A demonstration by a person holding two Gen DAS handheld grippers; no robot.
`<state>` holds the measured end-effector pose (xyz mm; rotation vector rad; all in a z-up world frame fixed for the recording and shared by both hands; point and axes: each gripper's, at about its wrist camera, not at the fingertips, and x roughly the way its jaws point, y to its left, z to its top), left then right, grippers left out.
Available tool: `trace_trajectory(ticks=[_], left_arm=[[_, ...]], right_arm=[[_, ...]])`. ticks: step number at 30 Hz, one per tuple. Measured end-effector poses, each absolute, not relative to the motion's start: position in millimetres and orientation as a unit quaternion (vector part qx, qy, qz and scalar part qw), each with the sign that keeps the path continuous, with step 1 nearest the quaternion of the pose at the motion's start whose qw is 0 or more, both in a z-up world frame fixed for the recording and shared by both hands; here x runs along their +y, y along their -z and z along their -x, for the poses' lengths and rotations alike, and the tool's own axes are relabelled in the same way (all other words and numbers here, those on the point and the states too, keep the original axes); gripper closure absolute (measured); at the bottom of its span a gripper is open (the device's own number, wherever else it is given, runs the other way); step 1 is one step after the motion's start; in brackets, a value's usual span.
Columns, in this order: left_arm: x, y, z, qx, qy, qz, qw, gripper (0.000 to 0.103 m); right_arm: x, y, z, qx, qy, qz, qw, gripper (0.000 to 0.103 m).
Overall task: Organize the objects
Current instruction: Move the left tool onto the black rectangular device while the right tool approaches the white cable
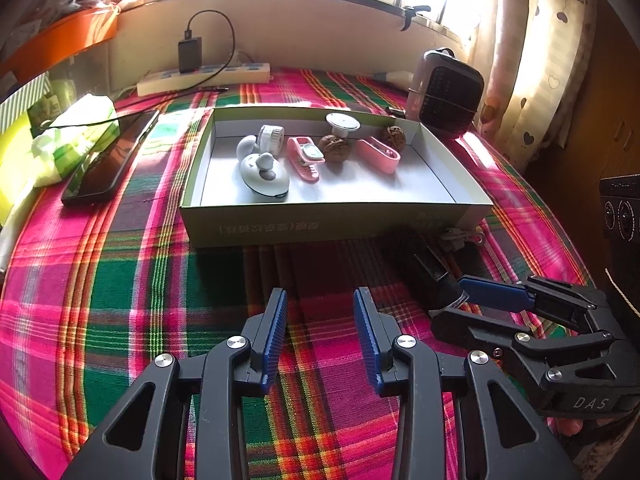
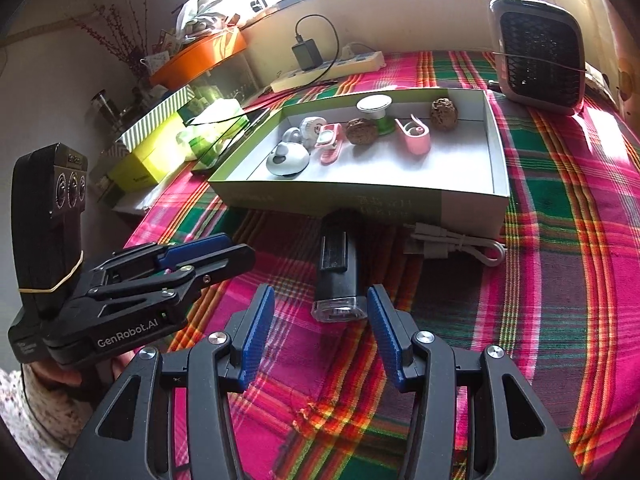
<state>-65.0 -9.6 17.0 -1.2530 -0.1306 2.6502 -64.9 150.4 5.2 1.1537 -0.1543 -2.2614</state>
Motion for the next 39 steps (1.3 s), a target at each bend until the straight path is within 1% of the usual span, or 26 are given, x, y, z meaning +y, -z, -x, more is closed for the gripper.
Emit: trace_trajectory(ticks=[5, 9, 15, 20, 23, 27, 30, 39], left_arm=[[-10, -18, 65, -0.044, -0.899, 0.424, 0.101, 0.07], [-10, -19, 65, -0.045, -0.898, 0.425, 0.102, 0.07], [-2, -22, 67, -0.045, -0.897, 0.426, 0.113, 0.07], [8, -23, 68, -0.054, -0.892, 0.428, 0.131, 0.07], [16, -25, 68, -0.049, -0.892, 0.427, 0.138, 0.067], [26, -27, 69, -0.043, -0.891, 0.429, 0.146, 0.066], [35, -27, 70, -0.034, -0.89, 0.431, 0.148, 0.062], [56, -23, 72, -0.004, -0.886, 0.439, 0.152, 0.061]], right_arm=[[140, -6, 63, -0.047, 0.844, -0.434, 0.313, 0.053], [147, -9, 60, -0.043, 0.849, -0.427, 0.309, 0.053], [183, -17, 66, -0.036, 0.88, -0.409, 0.24, 0.053], [195, -15, 75, 0.006, 0.897, -0.403, 0.183, 0.053], [199, -14, 82, 0.007, 0.899, -0.398, 0.182, 0.053], [203, -12, 91, 0.019, 0.899, -0.404, 0.171, 0.053], [205, -10, 98, 0.02, 0.894, -0.408, 0.184, 0.053], [208, -5, 112, 0.012, 0.88, -0.427, 0.206, 0.053]])
